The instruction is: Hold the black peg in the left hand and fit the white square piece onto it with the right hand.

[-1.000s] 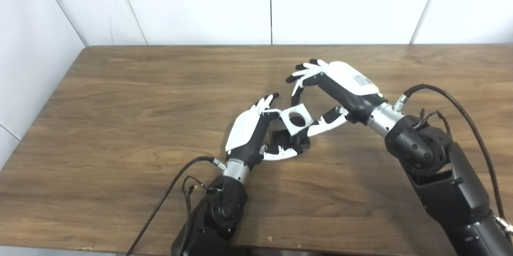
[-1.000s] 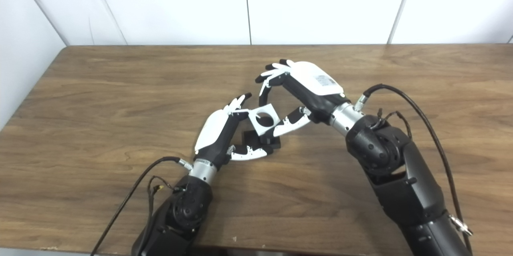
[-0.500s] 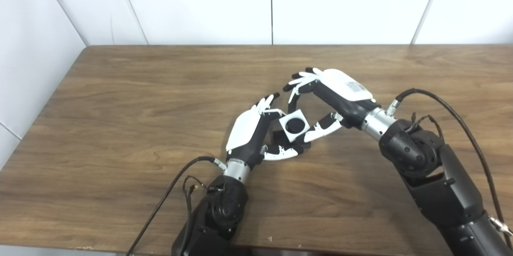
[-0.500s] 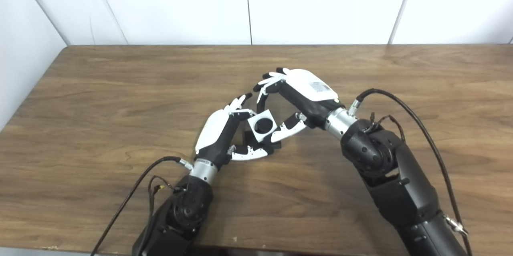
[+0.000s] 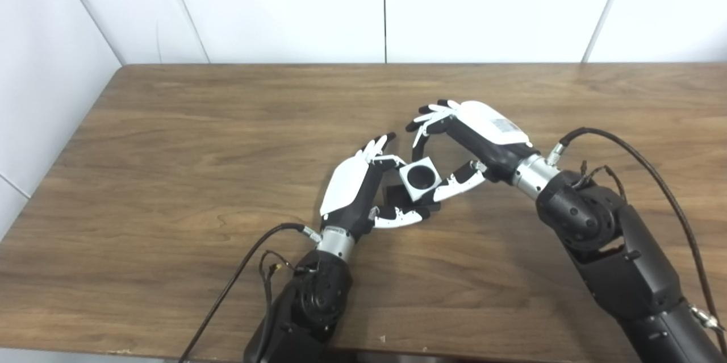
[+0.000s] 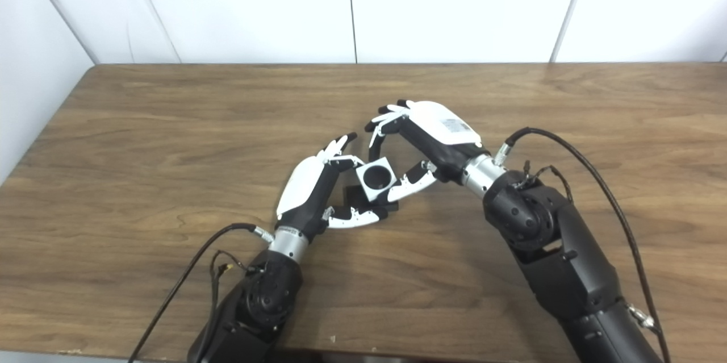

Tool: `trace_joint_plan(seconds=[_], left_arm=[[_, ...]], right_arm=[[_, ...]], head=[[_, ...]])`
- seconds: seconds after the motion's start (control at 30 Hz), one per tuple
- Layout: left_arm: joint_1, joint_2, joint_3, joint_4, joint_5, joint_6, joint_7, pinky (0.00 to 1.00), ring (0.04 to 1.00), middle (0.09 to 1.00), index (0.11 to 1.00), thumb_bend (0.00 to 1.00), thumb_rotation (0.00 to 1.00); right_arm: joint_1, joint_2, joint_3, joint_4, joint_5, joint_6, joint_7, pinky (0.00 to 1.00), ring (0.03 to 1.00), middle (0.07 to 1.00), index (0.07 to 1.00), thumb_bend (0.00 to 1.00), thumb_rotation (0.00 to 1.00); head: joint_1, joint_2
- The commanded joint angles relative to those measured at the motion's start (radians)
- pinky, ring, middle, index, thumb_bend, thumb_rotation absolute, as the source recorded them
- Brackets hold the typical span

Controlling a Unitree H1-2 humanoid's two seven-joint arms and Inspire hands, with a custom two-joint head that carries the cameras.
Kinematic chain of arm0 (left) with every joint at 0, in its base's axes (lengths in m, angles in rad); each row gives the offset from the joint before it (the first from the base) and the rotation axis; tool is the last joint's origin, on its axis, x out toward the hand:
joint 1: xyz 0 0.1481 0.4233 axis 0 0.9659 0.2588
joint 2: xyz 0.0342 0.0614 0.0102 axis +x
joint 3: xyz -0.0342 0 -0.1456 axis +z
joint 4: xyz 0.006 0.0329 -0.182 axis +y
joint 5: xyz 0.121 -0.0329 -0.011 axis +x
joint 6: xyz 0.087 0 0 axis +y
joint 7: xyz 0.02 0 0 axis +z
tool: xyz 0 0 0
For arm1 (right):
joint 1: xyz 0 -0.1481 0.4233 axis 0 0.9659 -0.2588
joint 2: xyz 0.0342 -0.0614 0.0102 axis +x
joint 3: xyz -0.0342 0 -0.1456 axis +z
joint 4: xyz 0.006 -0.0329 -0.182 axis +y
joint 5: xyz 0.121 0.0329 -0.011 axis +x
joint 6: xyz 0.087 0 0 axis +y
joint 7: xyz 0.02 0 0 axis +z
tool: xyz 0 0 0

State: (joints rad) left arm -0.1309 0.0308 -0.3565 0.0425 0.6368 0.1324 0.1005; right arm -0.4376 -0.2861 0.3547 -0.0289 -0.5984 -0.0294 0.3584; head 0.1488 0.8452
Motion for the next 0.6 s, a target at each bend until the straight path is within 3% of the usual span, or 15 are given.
trace_joint_plan(seconds=[0.0,0.57], left_arm=[[0.02,0.015,-0.009,0.009,0.024,0.03,-0.023,1.0,1.0,0.983,0.49,0.52,0.09],[0.019,0.011,-0.016,-0.004,0.033,0.043,-0.018,1.0,1.0,0.98,0.489,0.52,0.09]], right_arm=[[-0.051,-0.004,-0.018,-0.008,-0.004,-0.02,-0.029,0.99,0.911,0.798,0.481,0.51,0.14],[0.001,-0.003,-0.002,0.083,-0.011,-0.034,-0.054,0.92,0.889,0.788,0.482,0.52,0.14]], head=[[0.001,0.001],[0.013,0.017]])
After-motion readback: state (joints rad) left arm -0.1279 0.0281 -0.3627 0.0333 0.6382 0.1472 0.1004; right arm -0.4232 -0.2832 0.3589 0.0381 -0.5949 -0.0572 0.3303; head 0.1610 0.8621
